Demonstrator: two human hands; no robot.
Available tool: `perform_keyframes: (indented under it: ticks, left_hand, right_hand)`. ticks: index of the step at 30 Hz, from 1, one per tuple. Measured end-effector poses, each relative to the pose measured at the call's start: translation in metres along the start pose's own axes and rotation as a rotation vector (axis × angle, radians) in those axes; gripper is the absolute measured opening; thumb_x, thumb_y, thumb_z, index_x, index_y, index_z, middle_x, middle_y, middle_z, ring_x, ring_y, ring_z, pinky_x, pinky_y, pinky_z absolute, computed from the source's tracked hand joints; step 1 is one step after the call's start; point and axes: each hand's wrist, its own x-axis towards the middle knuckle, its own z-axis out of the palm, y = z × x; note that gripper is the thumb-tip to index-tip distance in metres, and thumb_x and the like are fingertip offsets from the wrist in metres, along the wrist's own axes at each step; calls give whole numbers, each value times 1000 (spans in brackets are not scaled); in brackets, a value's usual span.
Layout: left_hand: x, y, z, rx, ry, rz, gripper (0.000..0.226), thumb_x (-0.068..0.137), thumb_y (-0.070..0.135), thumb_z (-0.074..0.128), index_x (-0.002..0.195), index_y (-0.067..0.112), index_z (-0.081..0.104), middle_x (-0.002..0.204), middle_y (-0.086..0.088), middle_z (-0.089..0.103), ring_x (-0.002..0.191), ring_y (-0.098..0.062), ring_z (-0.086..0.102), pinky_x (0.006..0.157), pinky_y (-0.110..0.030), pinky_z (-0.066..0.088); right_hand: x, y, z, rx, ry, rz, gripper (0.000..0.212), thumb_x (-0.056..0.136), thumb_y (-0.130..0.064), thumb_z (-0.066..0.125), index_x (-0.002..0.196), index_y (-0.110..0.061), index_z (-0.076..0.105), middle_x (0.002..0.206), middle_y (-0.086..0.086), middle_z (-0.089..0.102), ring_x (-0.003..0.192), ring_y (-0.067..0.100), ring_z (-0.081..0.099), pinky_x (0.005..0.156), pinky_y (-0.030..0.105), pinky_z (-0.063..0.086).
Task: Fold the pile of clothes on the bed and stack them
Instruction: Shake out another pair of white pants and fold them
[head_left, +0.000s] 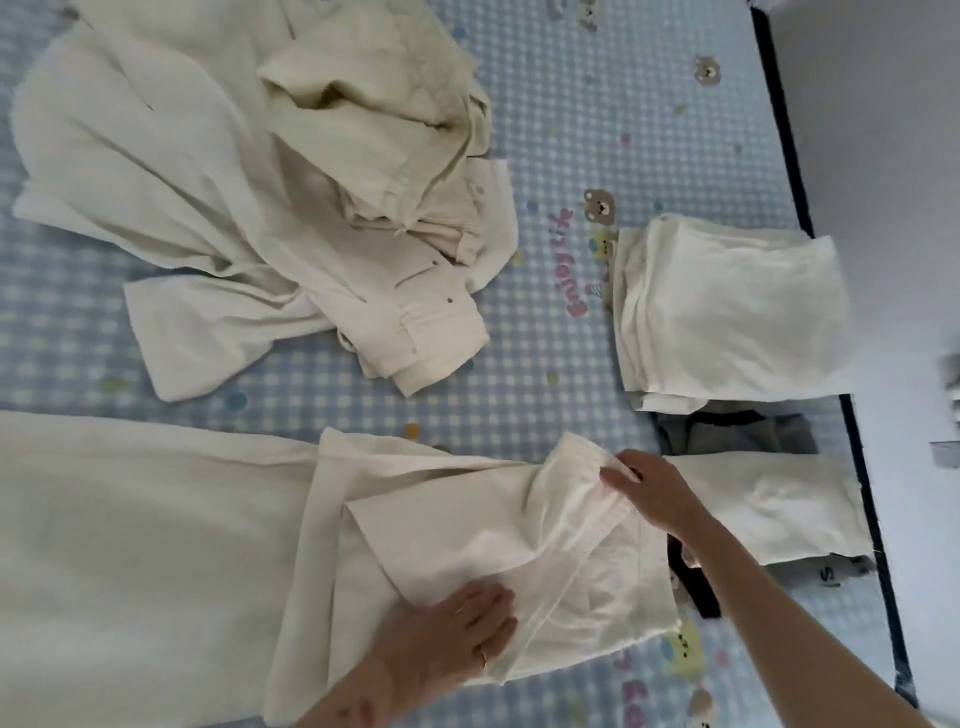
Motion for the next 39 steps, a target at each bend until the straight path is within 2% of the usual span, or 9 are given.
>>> perform_keyframes:
  ticks: [4,7,12,16,21,26,31,35,39]
  left_hand:
    - [29,18,-35,-192,-96,-263,27,50,30,71,77,26,77,81,10,74,73,-4,70,65,-17,55]
    - [29,29,-88,-507,193,-609,38,40,18,80,77,25,76,75,15,71,62,-1,66,56,-13,51]
    - [-25,23,-187,-975,709,-1366,50,73,5,69,92,49,55,67,23,65,65,7,62,62,-3,42]
    - [-99,-9,-248,-1092,1106,-1551,17,70,26,63,80,40,65,62,2,69,61,-5,62,70,-28,48]
    - [-238,-45,-285,-960,1461,-1716,40,87,0,62,85,38,72,74,8,74,65,0,65,61,-26,57]
    - [-386,-67,-291,-808,1456,-2005,24,92,10,57,78,29,62,77,-1,68,75,-23,62,75,-47,52]
    - [-494,-101,-267,-776,1436,-2205,13,92,13,54,80,11,57,66,-10,58,54,-25,52,38,-30,41]
    - [-554,-133,-230,-896,1291,-2254,3,91,4,54,89,2,54,75,-17,61,68,-33,58,60,-39,46]
    - [-586,-163,-199,-1158,1217,-2165,22,87,-4,59,101,10,49,86,-14,64,74,-31,62,65,-41,51]
  right_hand:
    - [-14,-25,-21,114,8,-109,16,89,-24,63,81,-10,63,73,5,65,68,18,60,63,29,42]
    - [-30,-59,-36,353,42,-151,11,89,-18,64,98,-20,59,68,8,64,64,15,61,60,18,47]
    - [-53,-165,-58,632,-21,-320,20,96,-9,51,93,-15,70,85,7,66,84,18,66,67,26,58]
    - [-78,-288,-50,760,-242,-489,28,93,7,46,109,-7,64,99,16,69,105,25,67,91,32,54]
    - [-111,-465,30,579,-221,-732,17,82,3,67,91,-11,67,73,-1,74,73,10,69,70,18,50]
    - [-124,-601,159,400,-286,-828,17,82,-6,66,76,-21,68,64,-2,72,61,12,65,65,24,49]
    - [-115,-684,285,238,-284,-820,22,82,-12,67,67,-27,66,56,-6,66,63,17,66,70,36,52]
    - [-92,-727,364,105,-241,-790,8,84,-15,65,77,-20,67,64,-4,66,68,14,68,77,30,54]
    - [-52,-739,418,-149,-199,-723,12,88,-18,59,92,-12,68,85,8,73,86,22,68,83,29,49]
